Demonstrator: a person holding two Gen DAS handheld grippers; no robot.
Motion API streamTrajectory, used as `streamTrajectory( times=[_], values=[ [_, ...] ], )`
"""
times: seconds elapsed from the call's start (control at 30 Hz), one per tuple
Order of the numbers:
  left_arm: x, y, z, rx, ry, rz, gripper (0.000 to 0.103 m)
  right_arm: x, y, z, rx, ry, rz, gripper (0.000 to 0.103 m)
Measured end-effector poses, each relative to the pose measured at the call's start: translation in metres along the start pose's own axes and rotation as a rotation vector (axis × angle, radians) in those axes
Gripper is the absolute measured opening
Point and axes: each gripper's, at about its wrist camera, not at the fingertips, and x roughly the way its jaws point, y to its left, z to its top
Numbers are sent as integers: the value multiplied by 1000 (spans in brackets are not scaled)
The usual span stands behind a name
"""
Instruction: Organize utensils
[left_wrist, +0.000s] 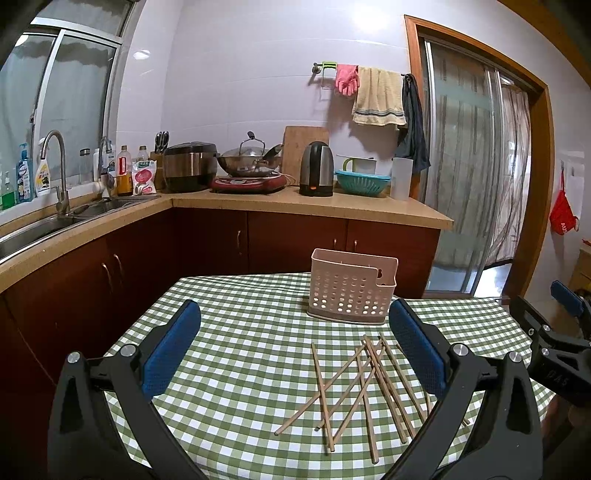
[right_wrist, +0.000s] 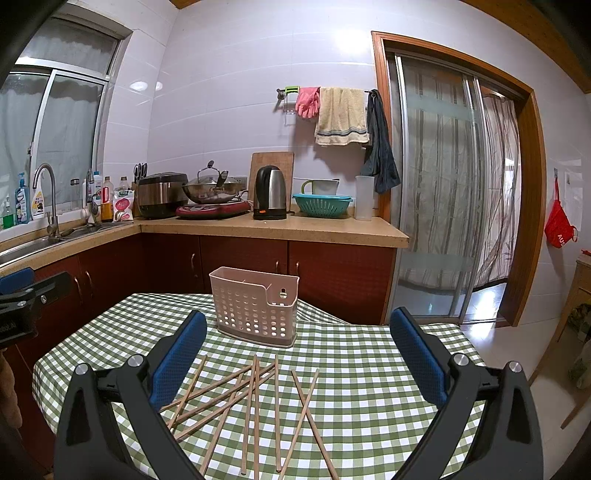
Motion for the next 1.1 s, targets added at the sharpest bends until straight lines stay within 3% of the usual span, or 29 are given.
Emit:
streamTrajectory(
  times=[1.1],
  values=[
    [7, 2, -11, -8, 13, 3, 99, 0, -1, -3, 1, 7, 2, 97]
  ],
)
